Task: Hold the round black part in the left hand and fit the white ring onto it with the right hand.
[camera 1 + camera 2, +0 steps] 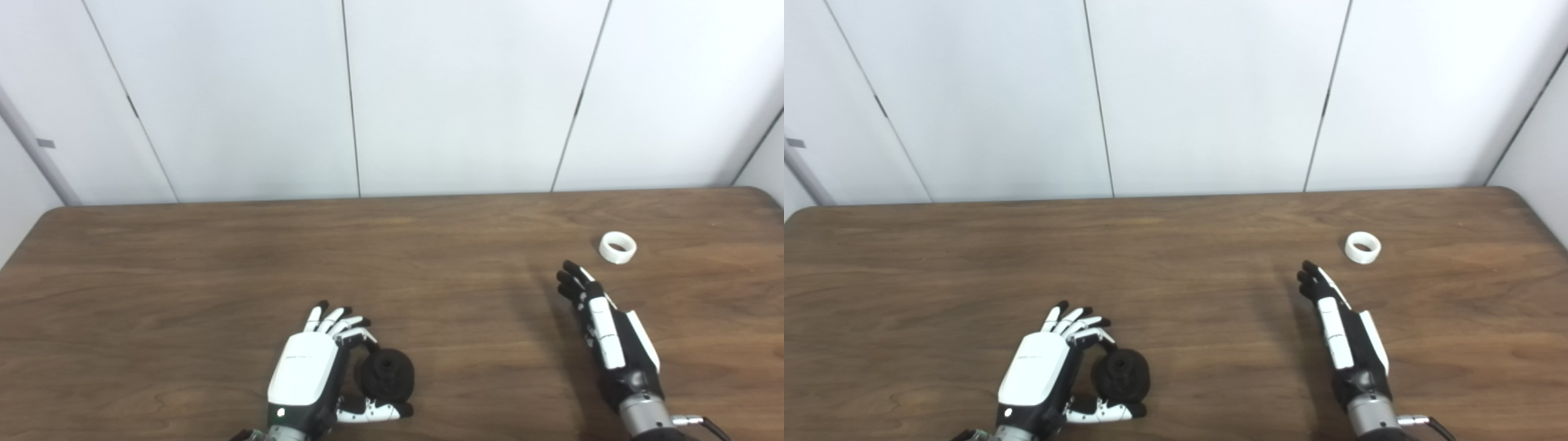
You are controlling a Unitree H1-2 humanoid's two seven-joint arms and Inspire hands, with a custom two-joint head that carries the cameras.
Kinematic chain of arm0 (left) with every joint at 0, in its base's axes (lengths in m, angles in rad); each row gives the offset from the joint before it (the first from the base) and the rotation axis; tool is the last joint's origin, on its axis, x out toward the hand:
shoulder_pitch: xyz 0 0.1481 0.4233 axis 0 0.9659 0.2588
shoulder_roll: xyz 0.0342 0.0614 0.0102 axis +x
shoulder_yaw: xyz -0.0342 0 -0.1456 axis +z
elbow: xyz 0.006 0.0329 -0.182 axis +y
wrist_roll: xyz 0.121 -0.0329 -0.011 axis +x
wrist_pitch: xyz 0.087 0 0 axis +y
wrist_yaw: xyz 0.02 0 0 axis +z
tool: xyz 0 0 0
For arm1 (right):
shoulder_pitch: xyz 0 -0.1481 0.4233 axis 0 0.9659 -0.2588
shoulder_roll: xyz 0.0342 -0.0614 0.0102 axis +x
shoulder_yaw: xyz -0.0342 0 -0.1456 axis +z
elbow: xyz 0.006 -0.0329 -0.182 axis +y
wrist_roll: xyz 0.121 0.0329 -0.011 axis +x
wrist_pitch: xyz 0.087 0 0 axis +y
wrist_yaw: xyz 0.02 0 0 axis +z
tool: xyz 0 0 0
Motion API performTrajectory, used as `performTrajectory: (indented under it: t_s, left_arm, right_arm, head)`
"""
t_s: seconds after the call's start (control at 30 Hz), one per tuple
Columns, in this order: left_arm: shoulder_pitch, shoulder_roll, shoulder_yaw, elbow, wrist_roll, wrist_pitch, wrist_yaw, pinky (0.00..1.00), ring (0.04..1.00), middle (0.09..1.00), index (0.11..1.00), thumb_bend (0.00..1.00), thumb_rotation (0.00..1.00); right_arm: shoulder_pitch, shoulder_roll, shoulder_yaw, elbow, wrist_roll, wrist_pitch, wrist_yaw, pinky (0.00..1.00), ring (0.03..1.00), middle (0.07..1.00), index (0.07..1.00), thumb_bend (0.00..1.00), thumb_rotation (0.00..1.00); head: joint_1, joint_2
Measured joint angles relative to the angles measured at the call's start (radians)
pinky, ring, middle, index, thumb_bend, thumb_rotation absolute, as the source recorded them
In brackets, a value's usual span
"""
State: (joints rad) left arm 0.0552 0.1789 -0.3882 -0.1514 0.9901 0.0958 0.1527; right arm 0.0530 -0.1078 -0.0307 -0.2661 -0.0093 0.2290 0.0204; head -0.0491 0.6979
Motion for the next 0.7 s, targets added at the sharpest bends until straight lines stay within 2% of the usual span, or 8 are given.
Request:
performTrajectory:
  t_s: [0.1, 0.13, 0.2, 0.3, 0.37, 0.47, 0.7]
  left_arm:
    - [0.002, 0.003, 0.006, 0.000, -0.001, -0.011, 0.000, 1.00, 0.886, 0.782, 0.483, 0.52, 0.05]
    - [0.003, 0.003, 0.008, 0.000, -0.001, -0.014, 0.000, 1.00, 0.886, 0.782, 0.483, 0.52, 0.05]
    - [0.005, 0.003, 0.012, 0.000, -0.001, -0.022, 0.002, 1.00, 0.881, 0.778, 0.483, 0.52, 0.05]
    - [0.008, 0.004, 0.018, 0.000, -0.002, -0.035, 0.005, 1.00, 0.881, 0.777, 0.482, 0.52, 0.05]
    - [0.009, 0.005, 0.023, 0.000, -0.004, -0.039, 0.004, 1.00, 0.885, 0.780, 0.482, 0.52, 0.05]
    - [0.013, 0.010, 0.031, -0.003, -0.005, -0.042, 0.004, 1.00, 0.886, 0.780, 0.483, 0.52, 0.05]
    - [0.026, 0.022, 0.047, -0.012, -0.010, -0.061, 0.001, 1.00, 0.884, 0.775, 0.482, 0.52, 0.05]
  right_arm:
    - [0.000, 0.000, 0.004, -0.014, 0.002, 0.021, 0.002, 0.97, 0.951, 0.927, 0.890, 0.55, 0.80]
    - [0.000, 0.000, 0.003, -0.017, 0.003, 0.026, 0.001, 0.96, 0.952, 0.927, 0.887, 0.55, 0.78]
    - [-0.002, -0.001, 0.003, -0.025, -0.017, 0.039, -0.005, 0.91, 0.931, 0.913, 0.866, 0.59, 0.65]
    - [-0.014, -0.013, 0.012, -0.027, -0.098, 0.055, -0.024, 0.94, 0.934, 0.906, 0.857, 0.63, 0.57]
    - [-0.032, -0.028, 0.017, -0.037, -0.135, 0.081, -0.024, 0.91, 0.918, 0.897, 0.852, 0.64, 0.53]
    - [-0.069, -0.063, 0.014, -0.049, -0.177, 0.096, -0.023, 0.86, 0.890, 0.886, 0.843, 0.67, 0.44]
    - [-0.167, -0.152, 0.005, -0.046, -0.301, 0.114, -0.024, 0.88, 0.871, 0.853, 0.775, 0.77, 0.32]
  head:
    - [-0.009, 0.005]
    - [-0.011, 0.005]
    - [-0.023, 0.005]
    - [-0.055, 0.006]
    - [-0.071, 0.006]
    - [-0.109, 0.003]
    - [-0.167, 0.000]
